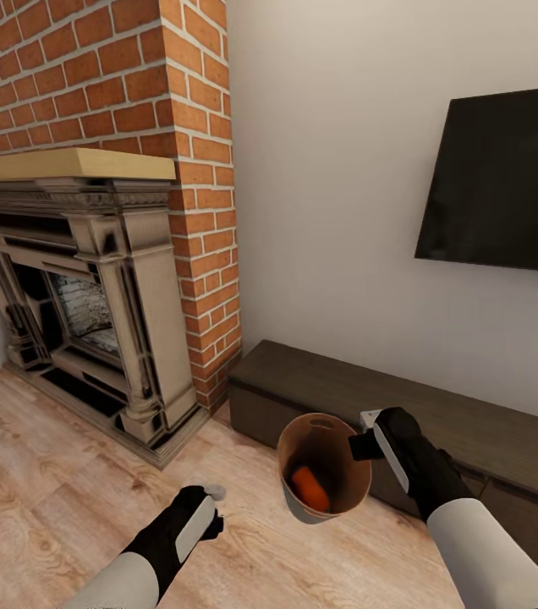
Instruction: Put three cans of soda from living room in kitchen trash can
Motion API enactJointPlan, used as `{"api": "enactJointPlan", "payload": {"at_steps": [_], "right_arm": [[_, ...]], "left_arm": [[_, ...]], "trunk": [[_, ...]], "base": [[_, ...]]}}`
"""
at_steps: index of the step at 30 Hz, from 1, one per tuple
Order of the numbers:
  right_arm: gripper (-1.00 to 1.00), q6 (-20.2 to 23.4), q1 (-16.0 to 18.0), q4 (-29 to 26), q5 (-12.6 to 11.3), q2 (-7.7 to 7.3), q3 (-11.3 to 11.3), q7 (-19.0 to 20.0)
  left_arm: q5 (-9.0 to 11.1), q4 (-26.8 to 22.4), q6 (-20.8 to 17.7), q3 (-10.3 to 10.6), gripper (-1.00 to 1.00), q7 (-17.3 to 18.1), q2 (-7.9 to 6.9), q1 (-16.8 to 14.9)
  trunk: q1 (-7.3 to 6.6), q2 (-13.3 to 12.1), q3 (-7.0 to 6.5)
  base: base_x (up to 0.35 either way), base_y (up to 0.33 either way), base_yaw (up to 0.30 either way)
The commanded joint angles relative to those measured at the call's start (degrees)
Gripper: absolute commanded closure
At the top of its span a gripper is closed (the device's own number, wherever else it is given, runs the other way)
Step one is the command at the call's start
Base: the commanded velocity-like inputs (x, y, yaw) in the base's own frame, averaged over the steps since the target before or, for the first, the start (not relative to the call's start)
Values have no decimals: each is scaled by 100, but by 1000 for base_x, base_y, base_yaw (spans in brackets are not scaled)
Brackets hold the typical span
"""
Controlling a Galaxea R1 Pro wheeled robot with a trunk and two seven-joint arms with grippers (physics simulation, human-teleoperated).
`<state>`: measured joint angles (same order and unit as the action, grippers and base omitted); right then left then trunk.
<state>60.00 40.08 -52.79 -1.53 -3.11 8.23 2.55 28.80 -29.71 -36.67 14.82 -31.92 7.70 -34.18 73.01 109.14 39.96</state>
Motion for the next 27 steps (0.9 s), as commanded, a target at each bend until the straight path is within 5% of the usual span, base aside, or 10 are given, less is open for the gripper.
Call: {"api": "enactJointPlan", "payload": {"at_steps": [1,10,27], "right_arm": [[100,0,2,-10,-137,2,-2,25],[100,0,0,14,-36,-45,-26,11],[100,-71,0,618,-61,-71,-42,-598]], "left_arm": [[2,33,10,-3,-100,4,1,-4],[418,143,57,-4,-100,18,-23,-17],[473,150,89,3,-100,-6,-49,-10]], "trunk": [[0,0,-1],[0,0,-1],[0,0,-1]], "base": [[0,0,0],[0,0,0],[0,0,0]]}}
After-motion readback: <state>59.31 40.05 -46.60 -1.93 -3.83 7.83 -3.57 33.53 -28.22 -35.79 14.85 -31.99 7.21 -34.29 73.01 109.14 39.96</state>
